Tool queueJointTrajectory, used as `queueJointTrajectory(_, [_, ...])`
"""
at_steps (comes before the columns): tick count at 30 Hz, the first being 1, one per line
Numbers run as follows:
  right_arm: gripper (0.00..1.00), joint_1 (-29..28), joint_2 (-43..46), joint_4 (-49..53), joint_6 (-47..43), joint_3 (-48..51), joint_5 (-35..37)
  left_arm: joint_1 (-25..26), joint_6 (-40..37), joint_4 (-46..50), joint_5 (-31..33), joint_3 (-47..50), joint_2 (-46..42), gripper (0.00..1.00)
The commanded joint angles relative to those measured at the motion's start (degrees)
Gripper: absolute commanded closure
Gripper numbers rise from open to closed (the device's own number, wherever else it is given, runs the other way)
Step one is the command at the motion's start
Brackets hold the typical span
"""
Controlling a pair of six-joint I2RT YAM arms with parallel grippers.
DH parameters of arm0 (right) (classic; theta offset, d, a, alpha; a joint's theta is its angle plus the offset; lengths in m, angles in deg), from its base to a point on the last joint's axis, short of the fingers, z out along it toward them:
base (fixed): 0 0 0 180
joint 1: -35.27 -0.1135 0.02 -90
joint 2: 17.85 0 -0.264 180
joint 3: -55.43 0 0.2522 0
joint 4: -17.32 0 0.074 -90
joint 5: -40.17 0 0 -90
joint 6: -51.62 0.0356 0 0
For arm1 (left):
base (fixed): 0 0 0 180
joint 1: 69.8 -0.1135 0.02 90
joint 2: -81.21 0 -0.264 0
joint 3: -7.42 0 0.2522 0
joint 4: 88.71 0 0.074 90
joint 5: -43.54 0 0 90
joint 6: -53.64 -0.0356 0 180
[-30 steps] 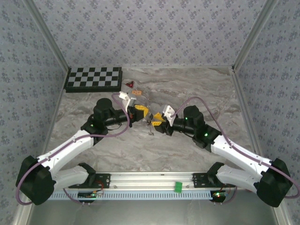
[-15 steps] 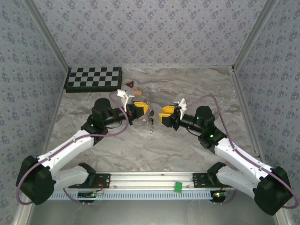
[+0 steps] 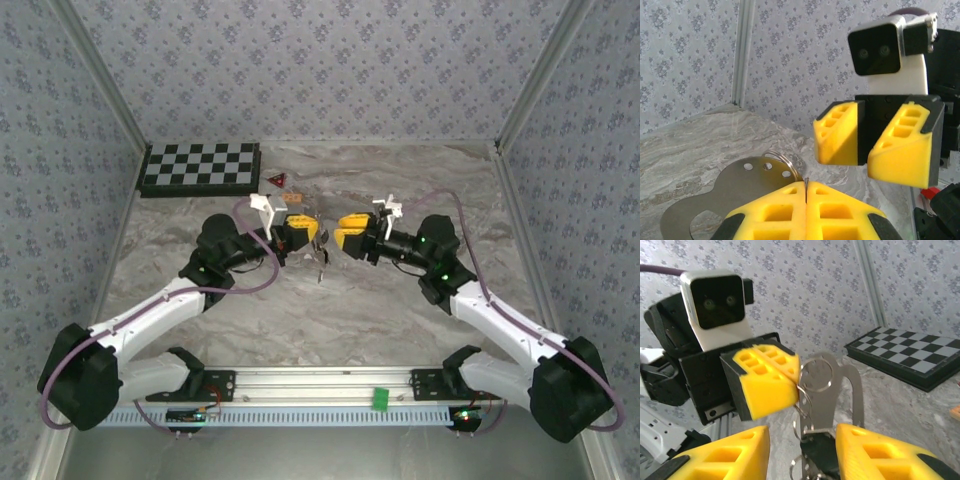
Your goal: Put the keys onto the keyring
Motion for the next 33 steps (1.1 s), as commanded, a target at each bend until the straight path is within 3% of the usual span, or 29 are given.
queueJointTrajectory(1, [0.61, 0.5, -2.0, -1.5, 1.9, -3.7, -3.3, 0.3, -1.6, -2.3, -3.2, -2.9, 0.4, 1.0])
queueJointTrajectory(15, [0.66, 0.7, -8.6, -2.5, 3.7, -6.4, -8.0, 0.3, -1.3, -0.4, -4.4, -3.5, 0.2, 1.0])
queueJointTrajectory(33, [0.81, 0.8, -10.7, -3.4, 4.3, -5.7, -8.9, 0.3, -0.7, -0.7, -5.5, -3.6, -0.1, 1.0])
